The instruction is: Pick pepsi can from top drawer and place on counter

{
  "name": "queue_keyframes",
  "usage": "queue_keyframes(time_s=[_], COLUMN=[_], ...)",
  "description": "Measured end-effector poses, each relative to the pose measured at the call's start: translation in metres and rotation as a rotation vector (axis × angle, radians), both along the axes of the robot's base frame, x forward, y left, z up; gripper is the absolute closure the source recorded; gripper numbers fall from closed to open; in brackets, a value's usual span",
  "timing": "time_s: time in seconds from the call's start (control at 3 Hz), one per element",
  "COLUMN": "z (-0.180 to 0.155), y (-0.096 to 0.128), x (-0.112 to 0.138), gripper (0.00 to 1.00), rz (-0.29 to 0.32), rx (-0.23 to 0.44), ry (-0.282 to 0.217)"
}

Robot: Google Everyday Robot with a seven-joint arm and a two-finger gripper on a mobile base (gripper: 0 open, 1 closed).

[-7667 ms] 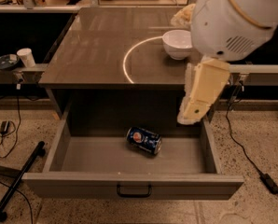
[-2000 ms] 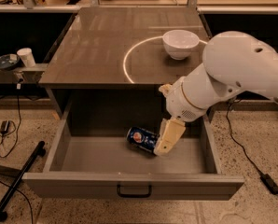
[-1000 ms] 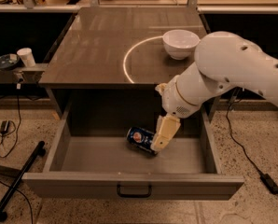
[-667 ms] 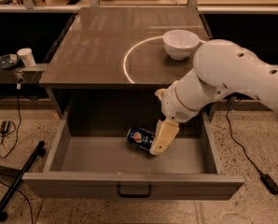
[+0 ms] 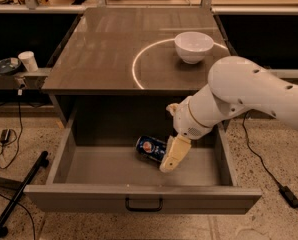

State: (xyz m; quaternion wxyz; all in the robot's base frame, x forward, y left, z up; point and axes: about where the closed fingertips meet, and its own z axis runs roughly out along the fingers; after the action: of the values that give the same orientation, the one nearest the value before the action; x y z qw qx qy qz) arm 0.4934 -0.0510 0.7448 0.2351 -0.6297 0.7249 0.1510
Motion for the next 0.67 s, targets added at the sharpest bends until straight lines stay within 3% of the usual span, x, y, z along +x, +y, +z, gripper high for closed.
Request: queue_keyframes(time_s=[0.33,0.67], z=[0.001,0.003], y=[0.004,0.012], x=[0.011,0.045], gripper=[0.00,0.00], rz=[0.019,0.059], rx=[-0.004,-0.025], ry=[-0.001,-0.018])
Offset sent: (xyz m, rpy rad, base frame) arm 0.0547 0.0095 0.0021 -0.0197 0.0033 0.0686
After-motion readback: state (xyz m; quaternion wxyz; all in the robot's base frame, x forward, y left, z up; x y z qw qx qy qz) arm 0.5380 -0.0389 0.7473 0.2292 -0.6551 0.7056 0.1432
